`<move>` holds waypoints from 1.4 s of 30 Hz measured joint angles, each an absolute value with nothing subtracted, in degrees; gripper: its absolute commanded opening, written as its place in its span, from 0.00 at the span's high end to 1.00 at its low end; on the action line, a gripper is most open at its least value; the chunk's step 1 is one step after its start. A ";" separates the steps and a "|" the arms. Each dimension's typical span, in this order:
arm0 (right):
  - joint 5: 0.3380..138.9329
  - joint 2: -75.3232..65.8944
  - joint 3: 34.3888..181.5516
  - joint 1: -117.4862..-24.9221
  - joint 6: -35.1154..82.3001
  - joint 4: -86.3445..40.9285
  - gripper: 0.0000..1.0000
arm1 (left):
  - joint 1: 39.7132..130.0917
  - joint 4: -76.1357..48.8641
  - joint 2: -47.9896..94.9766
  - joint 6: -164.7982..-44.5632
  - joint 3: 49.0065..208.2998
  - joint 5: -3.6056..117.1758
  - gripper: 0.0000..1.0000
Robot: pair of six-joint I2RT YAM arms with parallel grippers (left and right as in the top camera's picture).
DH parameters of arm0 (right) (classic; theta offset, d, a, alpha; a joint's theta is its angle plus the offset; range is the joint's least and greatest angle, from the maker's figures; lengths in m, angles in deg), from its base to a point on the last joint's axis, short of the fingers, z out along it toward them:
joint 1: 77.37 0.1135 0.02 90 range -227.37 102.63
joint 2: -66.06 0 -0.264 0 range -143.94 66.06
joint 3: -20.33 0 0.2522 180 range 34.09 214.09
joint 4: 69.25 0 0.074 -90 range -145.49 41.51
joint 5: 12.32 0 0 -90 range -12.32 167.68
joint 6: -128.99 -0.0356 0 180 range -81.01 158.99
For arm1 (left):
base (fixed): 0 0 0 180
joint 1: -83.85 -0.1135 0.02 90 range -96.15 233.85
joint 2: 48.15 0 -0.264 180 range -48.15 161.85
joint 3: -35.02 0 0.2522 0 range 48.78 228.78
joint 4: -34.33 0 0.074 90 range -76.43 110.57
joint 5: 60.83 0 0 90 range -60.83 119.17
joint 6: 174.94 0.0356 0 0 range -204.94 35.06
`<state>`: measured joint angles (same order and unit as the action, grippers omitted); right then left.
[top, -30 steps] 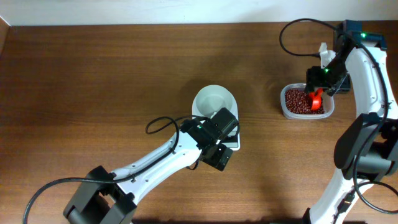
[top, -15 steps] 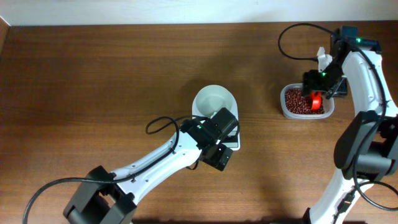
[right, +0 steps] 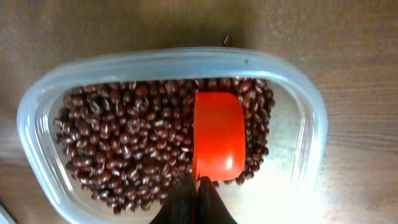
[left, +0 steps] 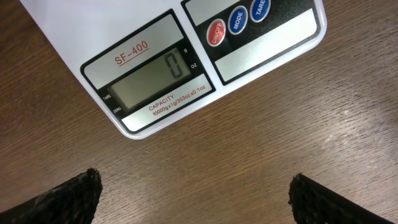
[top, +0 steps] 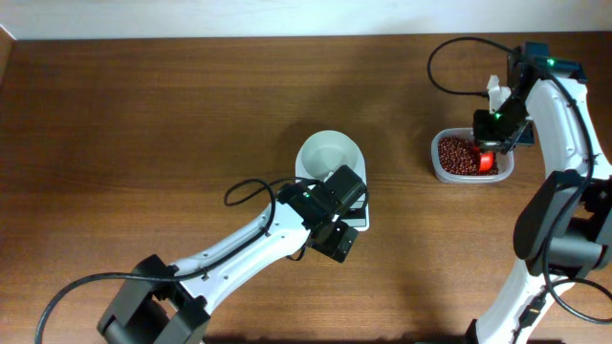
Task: Scoop item into bowl and weigh 50g on scale
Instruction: 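Dip the red scoop into the beans with the right gripper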
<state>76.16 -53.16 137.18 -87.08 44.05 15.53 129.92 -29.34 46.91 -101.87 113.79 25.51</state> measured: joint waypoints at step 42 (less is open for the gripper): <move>45.39 -51.35 125.51 -101.01 47.02 5.37 0.96 | 129.92 -29.32 46.94 -101.87 113.79 25.51 0.01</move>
<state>45.39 -51.35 125.51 -101.01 47.02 5.37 129.92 -29.32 46.94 -101.87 113.79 25.51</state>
